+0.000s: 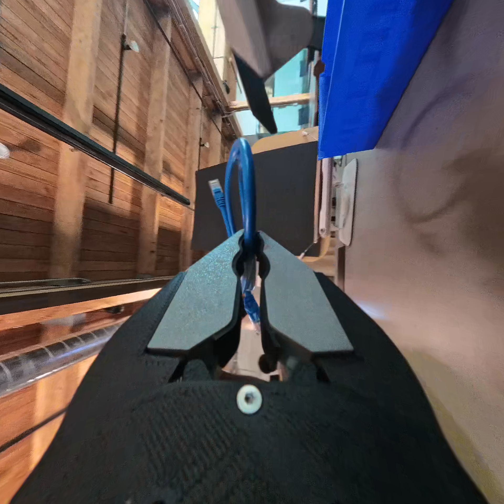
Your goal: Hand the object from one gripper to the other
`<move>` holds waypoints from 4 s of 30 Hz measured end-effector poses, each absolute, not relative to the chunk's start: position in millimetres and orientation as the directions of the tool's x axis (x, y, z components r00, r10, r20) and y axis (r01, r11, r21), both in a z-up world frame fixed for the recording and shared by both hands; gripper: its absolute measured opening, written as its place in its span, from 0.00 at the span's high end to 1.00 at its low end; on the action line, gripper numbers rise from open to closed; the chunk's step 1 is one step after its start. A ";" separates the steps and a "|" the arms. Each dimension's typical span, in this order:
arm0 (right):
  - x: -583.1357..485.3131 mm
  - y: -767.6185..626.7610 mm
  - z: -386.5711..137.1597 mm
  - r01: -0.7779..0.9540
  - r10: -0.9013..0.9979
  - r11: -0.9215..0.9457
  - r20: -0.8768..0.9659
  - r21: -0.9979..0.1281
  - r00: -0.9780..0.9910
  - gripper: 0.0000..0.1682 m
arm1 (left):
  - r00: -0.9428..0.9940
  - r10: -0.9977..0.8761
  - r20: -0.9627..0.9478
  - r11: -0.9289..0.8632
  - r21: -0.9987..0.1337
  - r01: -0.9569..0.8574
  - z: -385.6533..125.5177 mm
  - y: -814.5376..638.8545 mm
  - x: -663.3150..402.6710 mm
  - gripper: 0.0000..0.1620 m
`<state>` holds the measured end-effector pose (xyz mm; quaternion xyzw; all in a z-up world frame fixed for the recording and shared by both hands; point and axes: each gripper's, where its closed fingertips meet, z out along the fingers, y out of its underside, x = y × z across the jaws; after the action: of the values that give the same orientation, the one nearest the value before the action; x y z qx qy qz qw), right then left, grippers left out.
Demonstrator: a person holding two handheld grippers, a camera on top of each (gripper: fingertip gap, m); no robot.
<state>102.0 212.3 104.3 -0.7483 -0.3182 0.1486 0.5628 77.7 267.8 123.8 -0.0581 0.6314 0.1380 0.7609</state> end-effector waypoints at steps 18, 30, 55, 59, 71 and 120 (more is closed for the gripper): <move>103.2 230.7 126.7 -0.292 0.693 -0.321 -0.433 -0.901 0.576 0.93 | 0.243 0.028 -0.970 0.976 -0.026 -0.217 106.6 260.7 90.6 0.85; 119.1 211.2 127.8 0.421 0.548 0.053 0.379 -0.905 0.746 0.99 | 0.134 -0.766 -0.628 0.627 -0.777 -0.055 143.2 287.5 62.4 0.69; 84.5 225.0 105.2 0.991 0.059 0.112 0.995 0.070 -0.077 0.98 | -0.397 -0.587 0.705 -0.630 -0.706 -0.324 102.4 280.7 100.2 0.65; 71.4 224.0 101.1 0.986 0.071 0.150 0.993 0.078 -0.090 0.98 | -0.414 -0.565 0.713 -0.620 -0.699 -0.357 100.4 266.8 105.0 0.64; 78.6 214.3 83.0 0.792 0.519 0.146 0.727 -0.593 0.449 0.89 | -0.073 -0.996 0.054 -0.046 -0.994 -0.103 112.6 310.6 96.2 0.98; 105.7 245.1 135.8 0.988 -0.304 -0.080 0.941 0.131 -0.149 0.97 | -0.238 -0.823 0.516 -0.517 -0.854 -0.064 130.2 259.4 90.3 0.68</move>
<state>105.7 245.1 135.8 -0.3932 -0.4351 -0.6208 0.5203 90.3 259.4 130.2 -0.5498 0.4031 -0.6755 0.2811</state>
